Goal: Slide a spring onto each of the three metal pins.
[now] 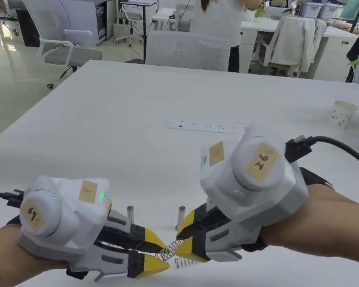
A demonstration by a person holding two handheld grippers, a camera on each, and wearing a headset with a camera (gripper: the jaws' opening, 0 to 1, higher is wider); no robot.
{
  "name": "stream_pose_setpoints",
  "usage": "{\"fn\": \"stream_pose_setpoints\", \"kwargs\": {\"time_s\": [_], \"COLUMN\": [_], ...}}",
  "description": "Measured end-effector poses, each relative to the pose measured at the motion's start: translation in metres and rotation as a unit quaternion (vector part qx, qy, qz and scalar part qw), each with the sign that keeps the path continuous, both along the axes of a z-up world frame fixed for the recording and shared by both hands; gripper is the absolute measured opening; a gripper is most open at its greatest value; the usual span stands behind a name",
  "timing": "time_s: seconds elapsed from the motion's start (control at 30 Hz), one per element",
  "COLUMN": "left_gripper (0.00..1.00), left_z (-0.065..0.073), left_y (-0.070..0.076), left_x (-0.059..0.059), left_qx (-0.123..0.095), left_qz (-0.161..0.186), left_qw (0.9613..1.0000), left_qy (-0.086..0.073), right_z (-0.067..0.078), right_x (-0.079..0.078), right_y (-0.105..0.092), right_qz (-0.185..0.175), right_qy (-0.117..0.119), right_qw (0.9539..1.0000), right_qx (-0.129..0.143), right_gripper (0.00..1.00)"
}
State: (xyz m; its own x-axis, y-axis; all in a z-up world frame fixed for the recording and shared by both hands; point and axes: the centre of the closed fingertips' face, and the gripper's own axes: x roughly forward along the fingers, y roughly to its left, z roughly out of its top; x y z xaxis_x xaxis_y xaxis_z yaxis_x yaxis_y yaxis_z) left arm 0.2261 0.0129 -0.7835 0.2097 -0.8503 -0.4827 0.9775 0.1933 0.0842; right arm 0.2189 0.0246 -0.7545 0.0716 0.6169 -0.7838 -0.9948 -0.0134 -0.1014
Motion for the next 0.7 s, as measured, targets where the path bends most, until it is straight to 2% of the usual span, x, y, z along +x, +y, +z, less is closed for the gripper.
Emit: {"fn": "stream_pose_setpoints", "kwargs": {"time_s": [0.2, 0.47, 0.7], "left_gripper": [0.02, 0.01, 0.01], "left_z": [0.0002, -0.0011, 0.0027], "left_y": [-0.0006, -0.0001, -0.0027], "left_x": [-0.0005, -0.0008, -0.0013], "left_qx": [0.000, 0.003, -0.007], "left_qz": [-0.005, -0.011, -0.012], "left_qw": [1.0000, 0.9999, 0.9998], "left_qy": [-0.005, -0.012, -0.014], "right_z": [0.0009, -0.0013, -0.0067], "right_x": [-0.0008, -0.0014, -0.0027], "right_y": [0.0025, 0.0018, 0.0030], "right_qz": [0.002, -0.006, -0.006], "right_qy": [0.001, 0.020, 0.028], "right_qw": [1.0000, 0.9998, 0.9996], "right_qx": [0.002, 0.008, 0.007], "right_gripper": [0.08, 0.09, 0.10]}}
